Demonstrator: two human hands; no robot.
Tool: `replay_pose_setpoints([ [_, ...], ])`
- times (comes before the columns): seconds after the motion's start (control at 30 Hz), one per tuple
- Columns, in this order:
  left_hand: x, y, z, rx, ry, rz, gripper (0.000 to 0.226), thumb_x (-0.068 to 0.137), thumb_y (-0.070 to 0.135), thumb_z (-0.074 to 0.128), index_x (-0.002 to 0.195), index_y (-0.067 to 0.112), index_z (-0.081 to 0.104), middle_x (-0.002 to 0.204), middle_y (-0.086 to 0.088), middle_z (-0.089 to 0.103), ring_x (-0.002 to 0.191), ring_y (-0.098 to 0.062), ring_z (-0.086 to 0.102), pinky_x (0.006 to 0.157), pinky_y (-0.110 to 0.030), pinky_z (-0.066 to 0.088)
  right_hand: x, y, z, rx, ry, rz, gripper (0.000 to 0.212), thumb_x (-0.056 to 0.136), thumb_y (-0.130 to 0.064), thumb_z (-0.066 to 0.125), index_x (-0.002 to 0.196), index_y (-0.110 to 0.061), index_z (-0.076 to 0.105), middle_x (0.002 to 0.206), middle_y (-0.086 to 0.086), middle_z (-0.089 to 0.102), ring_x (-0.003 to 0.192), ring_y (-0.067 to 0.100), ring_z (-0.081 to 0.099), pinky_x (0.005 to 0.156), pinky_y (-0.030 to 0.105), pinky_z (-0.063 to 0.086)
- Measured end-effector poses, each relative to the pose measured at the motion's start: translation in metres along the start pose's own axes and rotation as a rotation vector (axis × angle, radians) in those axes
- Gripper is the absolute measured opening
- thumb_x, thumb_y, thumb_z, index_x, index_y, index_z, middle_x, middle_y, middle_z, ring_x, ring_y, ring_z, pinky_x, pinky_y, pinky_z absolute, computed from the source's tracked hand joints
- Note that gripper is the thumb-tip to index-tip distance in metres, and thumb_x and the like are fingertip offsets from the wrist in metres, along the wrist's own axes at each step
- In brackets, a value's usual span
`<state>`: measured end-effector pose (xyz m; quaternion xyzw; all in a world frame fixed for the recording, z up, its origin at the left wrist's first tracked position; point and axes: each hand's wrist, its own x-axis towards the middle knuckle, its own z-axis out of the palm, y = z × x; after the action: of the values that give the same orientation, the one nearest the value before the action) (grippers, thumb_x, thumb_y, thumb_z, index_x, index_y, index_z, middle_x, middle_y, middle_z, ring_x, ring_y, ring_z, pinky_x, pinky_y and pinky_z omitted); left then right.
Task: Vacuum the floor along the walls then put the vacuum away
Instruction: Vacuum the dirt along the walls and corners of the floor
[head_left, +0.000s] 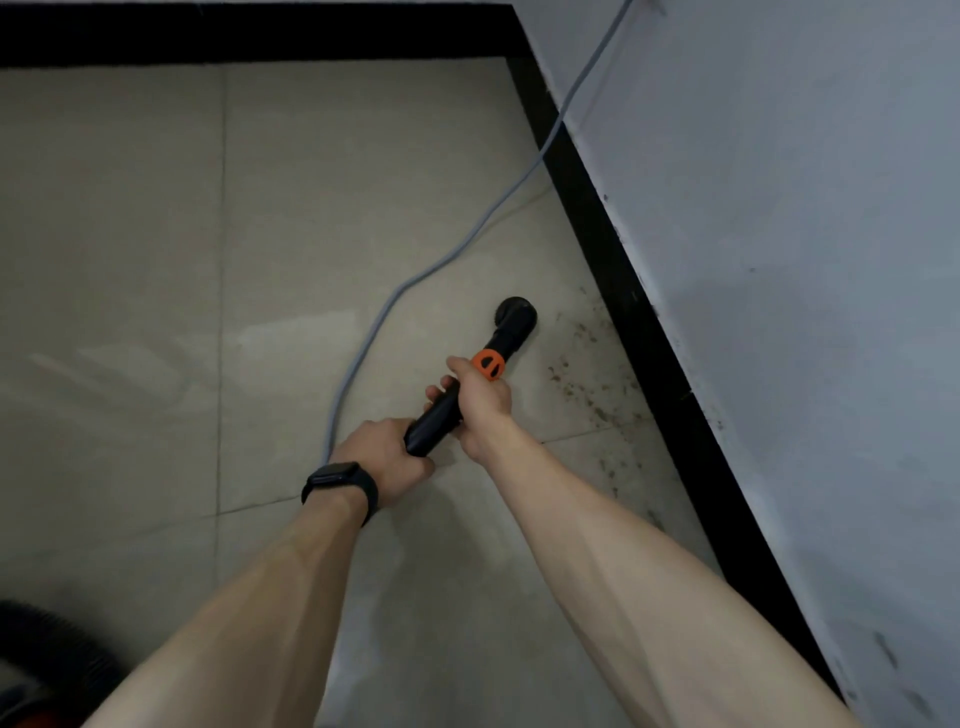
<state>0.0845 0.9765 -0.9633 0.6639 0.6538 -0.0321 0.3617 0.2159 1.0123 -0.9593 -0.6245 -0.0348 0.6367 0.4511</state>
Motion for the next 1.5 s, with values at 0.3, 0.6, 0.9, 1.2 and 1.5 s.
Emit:
replay_pose_setpoints([
  [0.3,0.002,0.030,0.000,-0.021,-0.063,0.013,0.021,0.057,0.037,0.061,0.074,0.025,0.061,0.066,0.001,0.067,0.058,-0.020,0.065,0.053,-0.031,0.053,0.002,-0.018,-0.009,0.101,0.165,-0.007,0.010,0.090,-0.011,0.067,0.089,-0.008,0.058,0.061,0.003,0.054,0.039,0.018,0.051,0.048,0.029,0.050],
  [0.6,0.018,0.072,0.022,0.069,0.001,0.077,0.012,0.067,0.037,0.056,0.073,0.028,0.051,0.075,0.001,0.064,0.067,-0.024,0.063,0.055,-0.028,0.047,0.023,-0.044,-0.038,0.184,0.240,-0.012,0.013,0.083,-0.010,0.067,0.079,-0.008,0.055,0.046,0.000,0.050,0.035,0.018,0.042,0.044,0.025,0.042],
  [0.9,0.044,0.088,0.027,0.042,0.015,0.089,0.011,0.067,0.037,0.057,0.071,0.028,0.052,0.067,0.004,0.060,0.059,-0.019,0.058,0.051,-0.026,0.042,0.044,-0.061,-0.043,0.135,0.290,-0.099,0.008,0.081,-0.009,0.066,0.082,-0.007,0.058,0.049,0.001,0.054,0.036,0.017,0.045,0.044,0.026,0.045],
  [1.2,0.066,0.094,0.045,0.030,0.039,0.105,0.011,0.069,0.041,0.053,0.075,0.033,0.051,0.068,0.008,0.058,0.059,-0.015,0.056,0.051,-0.026,0.039,0.066,-0.067,-0.054,0.057,0.334,-0.199,0.006,0.083,-0.011,0.065,0.085,-0.008,0.060,0.053,0.001,0.056,0.038,0.016,0.049,0.045,0.028,0.048],
  [1.5,0.087,0.098,0.047,-0.028,0.062,0.110,0.015,0.067,0.045,0.056,0.078,0.035,0.054,0.065,0.008,0.061,0.057,-0.017,0.058,0.050,-0.027,0.043,0.091,-0.073,-0.056,-0.064,0.272,-0.279,0.012,0.089,-0.017,0.067,0.089,-0.009,0.058,0.060,0.002,0.060,0.042,0.017,0.058,0.049,0.030,0.052],
])
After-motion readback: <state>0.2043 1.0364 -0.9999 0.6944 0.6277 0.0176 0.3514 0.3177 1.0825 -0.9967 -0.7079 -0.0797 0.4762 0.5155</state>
